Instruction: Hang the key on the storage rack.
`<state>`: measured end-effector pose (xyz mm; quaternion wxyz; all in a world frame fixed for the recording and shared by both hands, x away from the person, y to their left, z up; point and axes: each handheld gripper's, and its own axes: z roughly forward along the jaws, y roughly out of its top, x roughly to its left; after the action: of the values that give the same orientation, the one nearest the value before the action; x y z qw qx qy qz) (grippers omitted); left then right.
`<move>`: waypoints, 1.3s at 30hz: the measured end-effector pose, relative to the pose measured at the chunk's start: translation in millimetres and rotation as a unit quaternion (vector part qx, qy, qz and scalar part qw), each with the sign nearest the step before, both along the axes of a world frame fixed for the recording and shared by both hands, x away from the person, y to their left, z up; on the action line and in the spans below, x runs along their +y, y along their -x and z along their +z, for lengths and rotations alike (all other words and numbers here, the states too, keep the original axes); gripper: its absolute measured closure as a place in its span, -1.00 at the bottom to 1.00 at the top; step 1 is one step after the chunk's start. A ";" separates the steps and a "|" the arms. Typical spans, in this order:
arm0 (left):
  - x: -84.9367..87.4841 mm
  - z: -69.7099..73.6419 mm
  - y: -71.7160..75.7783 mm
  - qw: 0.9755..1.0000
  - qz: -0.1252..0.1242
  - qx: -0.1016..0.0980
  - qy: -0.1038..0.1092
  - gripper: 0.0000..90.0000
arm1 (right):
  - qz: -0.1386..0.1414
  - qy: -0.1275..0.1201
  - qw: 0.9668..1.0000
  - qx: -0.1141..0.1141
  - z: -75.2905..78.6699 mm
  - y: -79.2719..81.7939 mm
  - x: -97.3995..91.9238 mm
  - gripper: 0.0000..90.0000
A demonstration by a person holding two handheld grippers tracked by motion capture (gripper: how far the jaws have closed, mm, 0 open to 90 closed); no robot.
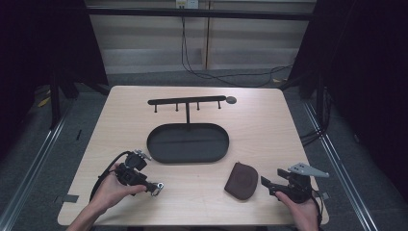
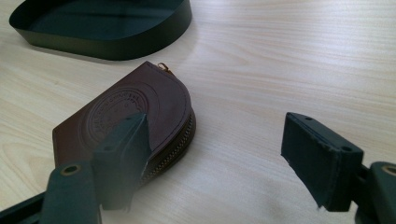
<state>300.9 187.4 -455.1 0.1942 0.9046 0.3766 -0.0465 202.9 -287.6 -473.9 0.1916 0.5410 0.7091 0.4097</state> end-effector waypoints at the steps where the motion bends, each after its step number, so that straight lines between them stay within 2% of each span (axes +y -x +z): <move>1: -1.8 0.2 -0.9 1.000 0.007 0.004 -0.002 -0.06 | 0.001 0.000 1.000 0.002 -0.2 0.0 0.2 -0.48; 7: -16.8 4.1 -7.5 0.999 -0.009 0.018 -0.042 0.03 | 0.003 0.003 1.000 0.004 -0.5 -0.3 1.2 -0.49; 8: -18.1 4.9 -8.1 0.999 -0.008 0.016 -0.043 0.03 | 0.002 0.003 1.000 0.004 -0.5 -0.2 0.9 -0.49; 10: -20.6 5.6 -10.3 0.999 -0.016 0.026 -0.043 0.08 | 0.002 0.003 1.000 0.004 -0.6 -0.2 0.8 -0.49; 13: -23.8 1.6 -12.1 0.997 -0.023 0.039 -0.058 0.11 | 0.002 0.003 1.000 0.005 -0.5 -0.1 0.9 -0.49; 18: -24.6 -1.6 -16.3 0.996 -0.023 0.054 -0.059 0.10 | 0.003 0.003 1.000 0.004 -0.7 -0.6 0.7 -0.49; 23: -29.9 -4.1 -18.6 0.996 -0.034 0.062 -0.063 0.11 | 0.002 0.004 1.000 0.005 -0.7 -0.6 0.8 -0.49; 27: -34.5 -7.7 -20.5 0.994 -0.048 0.071 -0.069 0.20 | 0.002 0.004 1.000 0.004 -0.7 -0.3 0.6 -0.50; 29: -36.8 -7.3 -20.2 0.994 -0.047 0.071 -0.066 0.25 | 0.002 0.004 1.000 0.004 -0.7 -0.5 0.6 -0.50; 33: -40.1 -6.9 -21.0 0.993 -0.061 0.076 -0.067 0.34 | 0.002 0.005 1.000 0.005 -0.8 -0.5 0.9 -0.50; 39: -42.1 -4.9 -20.7 0.992 -0.075 0.073 -0.069 0.36 | 0.002 0.008 1.000 0.007 -1.0 -0.7 1.1 -0.50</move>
<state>321.6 145.3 -460.0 0.0997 0.9357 0.3231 -0.1009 203.6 -286.5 -474.9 0.1908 0.5410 0.7146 0.4004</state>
